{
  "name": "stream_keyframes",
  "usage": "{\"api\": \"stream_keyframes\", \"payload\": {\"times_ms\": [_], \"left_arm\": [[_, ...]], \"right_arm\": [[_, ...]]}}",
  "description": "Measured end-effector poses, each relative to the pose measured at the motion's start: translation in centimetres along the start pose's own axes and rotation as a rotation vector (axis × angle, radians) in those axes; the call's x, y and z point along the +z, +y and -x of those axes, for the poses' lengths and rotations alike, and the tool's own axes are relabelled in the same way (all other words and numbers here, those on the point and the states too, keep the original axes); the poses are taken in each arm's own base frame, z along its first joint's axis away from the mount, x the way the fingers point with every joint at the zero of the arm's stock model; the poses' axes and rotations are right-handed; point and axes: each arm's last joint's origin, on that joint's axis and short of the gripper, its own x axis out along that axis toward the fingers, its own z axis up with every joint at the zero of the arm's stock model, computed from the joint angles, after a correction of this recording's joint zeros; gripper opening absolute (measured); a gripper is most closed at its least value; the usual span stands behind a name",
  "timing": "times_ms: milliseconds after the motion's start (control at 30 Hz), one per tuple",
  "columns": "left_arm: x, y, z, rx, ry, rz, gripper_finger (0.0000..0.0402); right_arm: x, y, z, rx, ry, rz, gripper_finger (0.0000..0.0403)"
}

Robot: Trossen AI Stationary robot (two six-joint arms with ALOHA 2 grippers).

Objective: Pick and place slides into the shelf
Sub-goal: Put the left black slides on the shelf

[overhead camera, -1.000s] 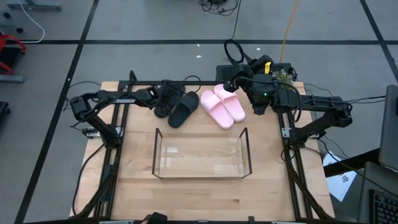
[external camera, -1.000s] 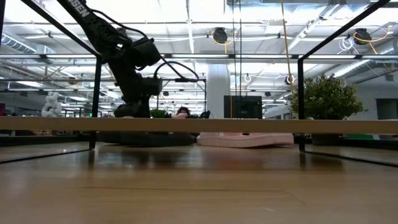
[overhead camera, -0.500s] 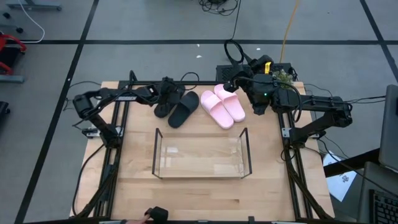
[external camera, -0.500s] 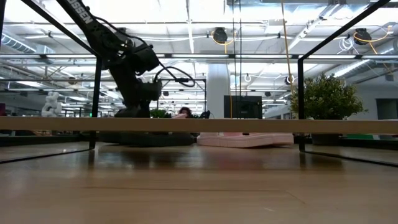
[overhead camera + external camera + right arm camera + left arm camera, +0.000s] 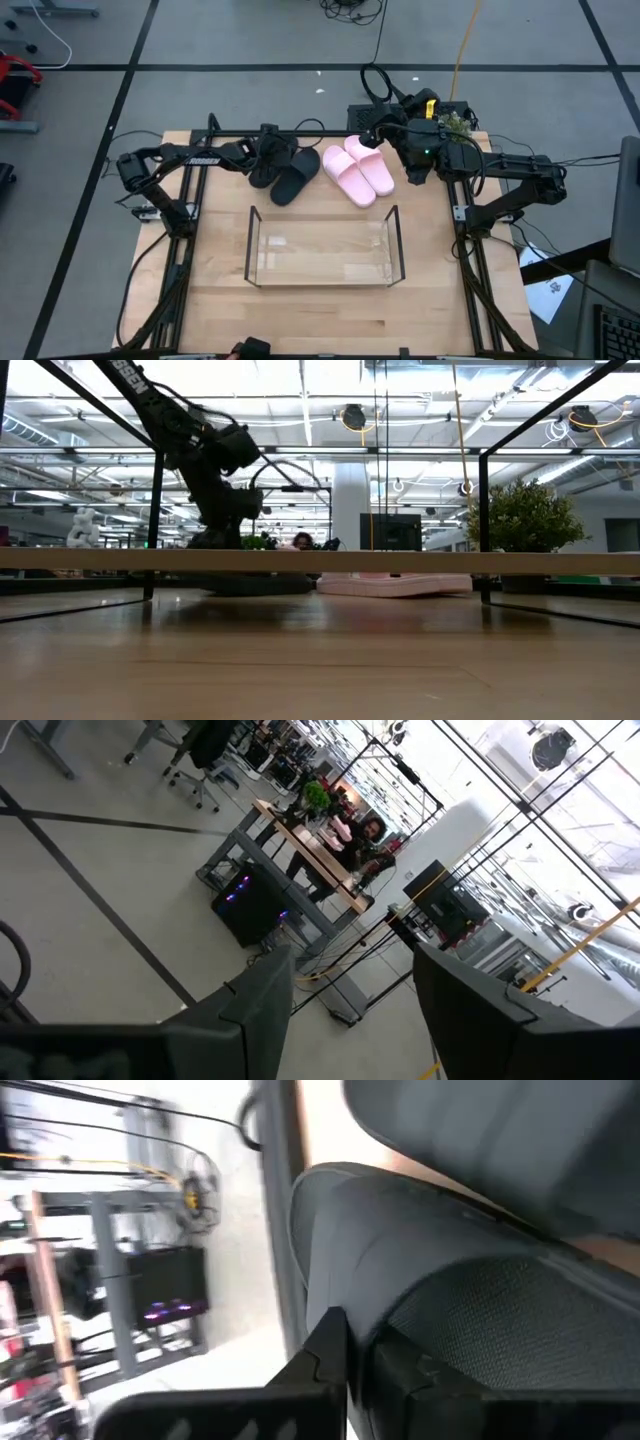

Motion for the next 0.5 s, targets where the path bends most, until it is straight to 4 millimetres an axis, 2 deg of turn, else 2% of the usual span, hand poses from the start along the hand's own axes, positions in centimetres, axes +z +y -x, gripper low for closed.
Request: {"api": "stream_keyframes", "payload": {"times_ms": [100,233,500], "left_arm": [[0.3,1.0,1.5,0.045,-0.009,0.021,0.0006],[0.7,3.6,4.4,0.176,-0.028,0.079,0.0004],[2.0,10.4,11.6,0.365,-0.028,0.198,0.0002]], "right_arm": [[0.0,0.0,-0.1,-0.003,0.003,0.0,0.0196],[-0.1,-0.2,-0.4,-0.012,0.011,0.0,0.0196],[-0.5,-0.5,-1.4,-0.041,0.036,-0.003,0.0196]]}}
